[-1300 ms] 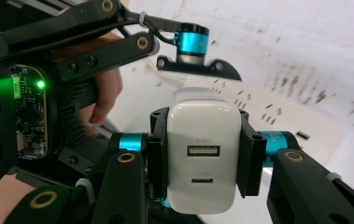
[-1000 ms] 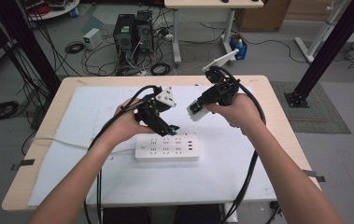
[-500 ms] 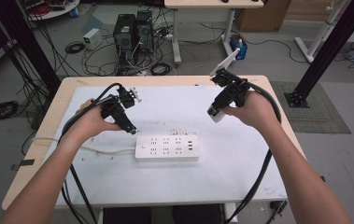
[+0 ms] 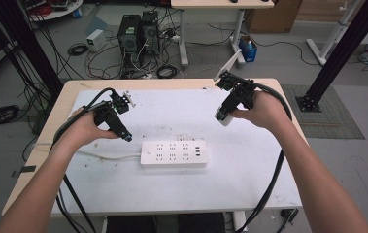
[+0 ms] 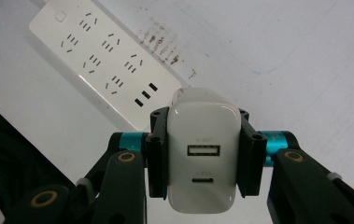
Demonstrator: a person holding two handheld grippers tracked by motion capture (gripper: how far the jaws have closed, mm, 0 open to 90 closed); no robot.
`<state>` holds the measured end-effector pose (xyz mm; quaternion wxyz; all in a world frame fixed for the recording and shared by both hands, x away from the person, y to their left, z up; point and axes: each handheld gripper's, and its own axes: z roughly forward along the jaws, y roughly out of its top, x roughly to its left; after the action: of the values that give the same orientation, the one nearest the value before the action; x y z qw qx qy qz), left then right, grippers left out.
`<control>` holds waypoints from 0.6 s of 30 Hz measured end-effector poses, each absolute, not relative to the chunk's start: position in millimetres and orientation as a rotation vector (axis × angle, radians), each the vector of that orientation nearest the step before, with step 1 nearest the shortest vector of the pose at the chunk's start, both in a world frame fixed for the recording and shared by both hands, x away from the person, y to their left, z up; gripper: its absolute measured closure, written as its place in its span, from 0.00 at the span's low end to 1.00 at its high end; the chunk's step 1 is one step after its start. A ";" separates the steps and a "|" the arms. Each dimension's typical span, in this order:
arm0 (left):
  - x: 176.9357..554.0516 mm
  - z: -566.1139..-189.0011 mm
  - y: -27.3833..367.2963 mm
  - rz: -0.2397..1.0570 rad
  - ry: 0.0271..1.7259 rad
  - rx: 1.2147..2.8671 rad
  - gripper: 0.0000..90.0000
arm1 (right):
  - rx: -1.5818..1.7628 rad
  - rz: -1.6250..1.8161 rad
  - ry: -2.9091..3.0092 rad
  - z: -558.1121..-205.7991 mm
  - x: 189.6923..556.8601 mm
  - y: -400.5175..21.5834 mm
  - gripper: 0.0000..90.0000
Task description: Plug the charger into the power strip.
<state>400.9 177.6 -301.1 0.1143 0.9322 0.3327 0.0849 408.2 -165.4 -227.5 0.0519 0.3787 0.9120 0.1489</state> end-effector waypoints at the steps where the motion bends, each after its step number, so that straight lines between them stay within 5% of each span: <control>1: 399.3 -300.4 178.0 0.252 0.972 2.733 0.19 | 1.125 0.444 2.782 -229.2 409.7 -164.6 0.69; 18: 377.9 -302.8 201.9 0.246 0.993 2.684 0.15 | 0.561 0.318 2.955 -273.8 430.1 -106.7 0.69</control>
<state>377.9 201.9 -302.8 0.1342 0.9260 0.3425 0.0848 430.1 -106.7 -273.8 0.0587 0.1851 0.9753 0.1051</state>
